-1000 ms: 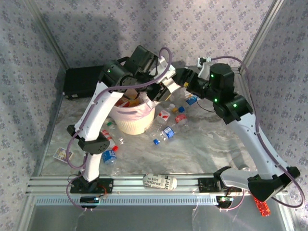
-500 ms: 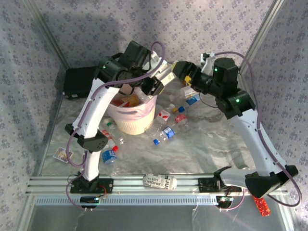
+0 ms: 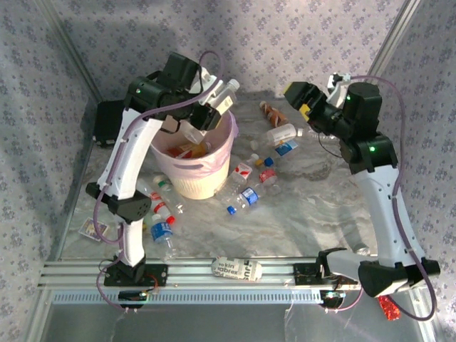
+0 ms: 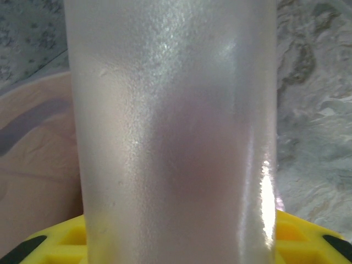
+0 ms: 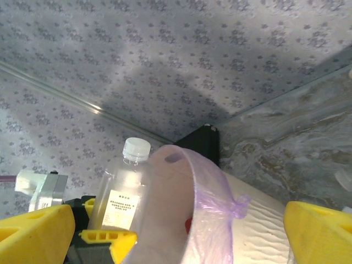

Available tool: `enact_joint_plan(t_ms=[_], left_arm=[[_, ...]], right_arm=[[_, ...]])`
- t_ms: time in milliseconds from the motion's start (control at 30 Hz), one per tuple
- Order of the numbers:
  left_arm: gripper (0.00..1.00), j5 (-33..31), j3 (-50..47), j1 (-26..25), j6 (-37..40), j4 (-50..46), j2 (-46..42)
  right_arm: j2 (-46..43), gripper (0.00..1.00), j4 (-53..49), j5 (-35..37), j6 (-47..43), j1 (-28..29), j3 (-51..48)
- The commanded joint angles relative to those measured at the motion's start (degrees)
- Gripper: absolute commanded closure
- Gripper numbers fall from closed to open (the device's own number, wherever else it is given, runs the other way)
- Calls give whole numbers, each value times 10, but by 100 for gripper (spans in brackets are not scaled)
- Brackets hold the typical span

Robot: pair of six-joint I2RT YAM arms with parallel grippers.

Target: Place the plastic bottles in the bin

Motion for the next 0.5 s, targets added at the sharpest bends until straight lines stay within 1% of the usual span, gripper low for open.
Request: enact_joint_plan(t_ms=[0,133,267,333,367,467], left_arm=[[78,-26,-27,11,3,2,-17],[77,-78,-63,24,2,6,-16],[76,-90,-96,39,2,12,-19],[74,-97,-120,44,2,21,-26],[72,-100,-137,46,2,28,-32],[59,-105,-182,52,5,49,-48]], right_arm=[[-31,1,-18,-25,-9,-31,-25],[-46,1,-43,-28,-23,-72,-42],[-49,1,-109,-1,-67,-101,-44],[-47,1,-138,11,-79,-122,-53],[-44,1,-146,17,-81,-136,-63],[-38,1,-146,53,-87,-178,-99]])
